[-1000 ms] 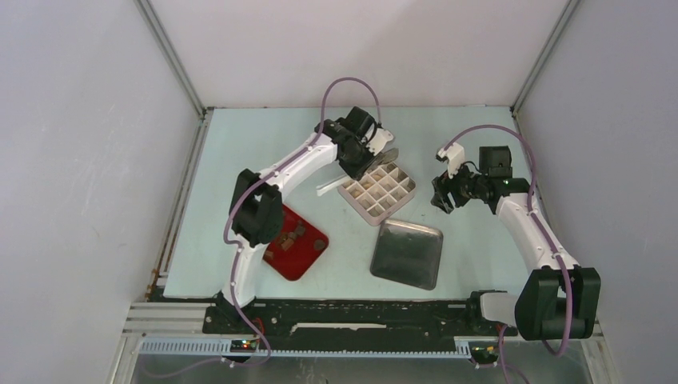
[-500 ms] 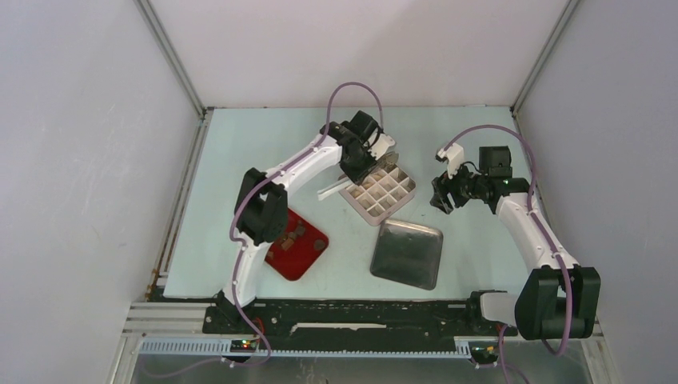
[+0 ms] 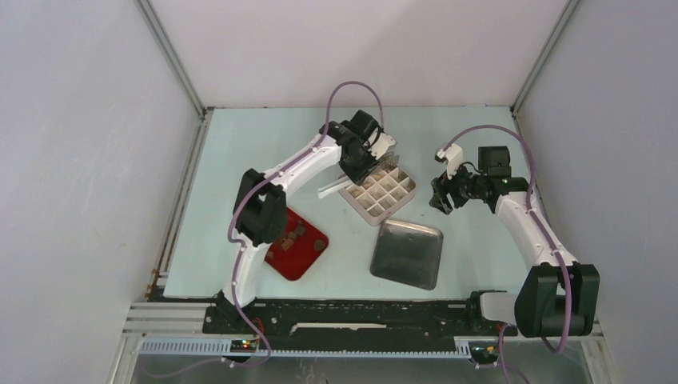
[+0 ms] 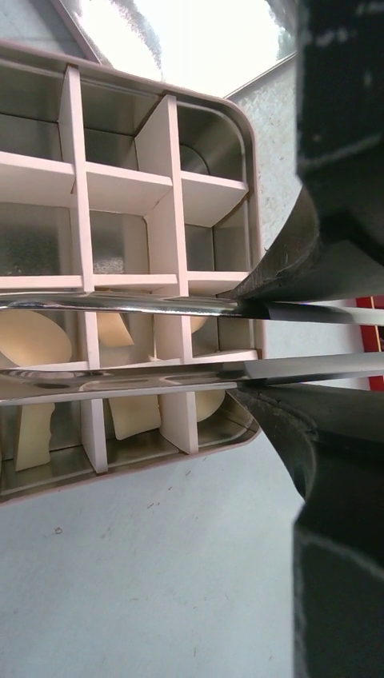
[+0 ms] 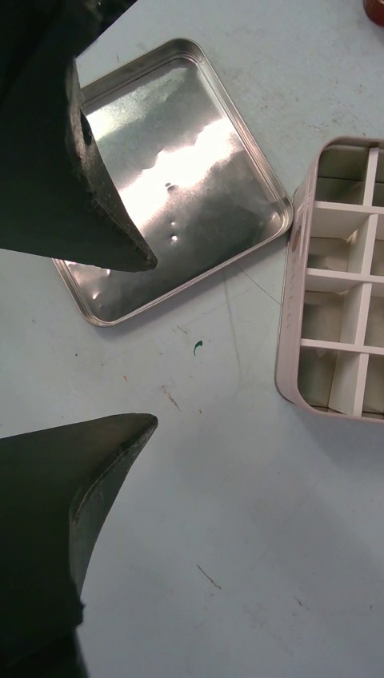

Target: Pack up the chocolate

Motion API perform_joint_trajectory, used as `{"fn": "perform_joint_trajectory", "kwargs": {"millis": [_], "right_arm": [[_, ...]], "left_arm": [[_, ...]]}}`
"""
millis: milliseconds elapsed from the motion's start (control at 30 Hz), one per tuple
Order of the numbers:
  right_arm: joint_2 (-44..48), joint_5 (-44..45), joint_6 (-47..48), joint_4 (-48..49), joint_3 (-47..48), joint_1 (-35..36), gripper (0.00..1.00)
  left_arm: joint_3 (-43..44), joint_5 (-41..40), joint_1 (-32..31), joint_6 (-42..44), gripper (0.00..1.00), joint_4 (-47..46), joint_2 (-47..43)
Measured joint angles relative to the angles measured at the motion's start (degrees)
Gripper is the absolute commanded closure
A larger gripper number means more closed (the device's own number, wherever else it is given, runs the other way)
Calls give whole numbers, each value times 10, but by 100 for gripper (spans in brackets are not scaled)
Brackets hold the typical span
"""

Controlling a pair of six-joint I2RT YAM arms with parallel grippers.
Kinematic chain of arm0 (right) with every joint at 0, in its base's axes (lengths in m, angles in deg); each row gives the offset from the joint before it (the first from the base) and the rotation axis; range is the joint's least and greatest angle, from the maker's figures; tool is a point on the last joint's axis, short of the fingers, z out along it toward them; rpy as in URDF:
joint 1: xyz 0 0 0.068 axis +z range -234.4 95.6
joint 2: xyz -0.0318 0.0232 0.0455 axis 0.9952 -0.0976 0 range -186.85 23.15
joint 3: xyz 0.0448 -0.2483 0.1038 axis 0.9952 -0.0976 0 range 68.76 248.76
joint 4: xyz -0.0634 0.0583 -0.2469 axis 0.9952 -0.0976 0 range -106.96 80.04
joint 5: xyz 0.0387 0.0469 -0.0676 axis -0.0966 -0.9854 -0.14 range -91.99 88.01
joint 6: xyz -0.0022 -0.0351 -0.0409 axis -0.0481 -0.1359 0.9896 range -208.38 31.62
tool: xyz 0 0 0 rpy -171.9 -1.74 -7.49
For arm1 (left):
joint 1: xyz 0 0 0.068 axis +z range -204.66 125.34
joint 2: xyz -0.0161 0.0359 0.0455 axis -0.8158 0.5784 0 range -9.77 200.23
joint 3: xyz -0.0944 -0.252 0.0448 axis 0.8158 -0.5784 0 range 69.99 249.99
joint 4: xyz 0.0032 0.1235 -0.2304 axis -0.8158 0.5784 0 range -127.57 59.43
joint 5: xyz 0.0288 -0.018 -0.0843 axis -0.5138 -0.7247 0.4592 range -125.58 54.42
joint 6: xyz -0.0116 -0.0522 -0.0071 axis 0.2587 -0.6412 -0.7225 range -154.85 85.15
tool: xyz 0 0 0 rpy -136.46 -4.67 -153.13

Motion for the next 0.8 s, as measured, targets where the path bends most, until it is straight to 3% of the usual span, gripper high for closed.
{"fn": "perform_joint_trajectory", "kwargs": {"millis": [333, 800], "right_arm": [[-1, -1, 1, -2, 0, 0, 31], [-23, 2, 14, -4, 0, 26, 32]], "left_arm": [[-14, -5, -1, 14, 62, 14, -65], [-419, -66, 25, 91, 69, 136, -468]]}}
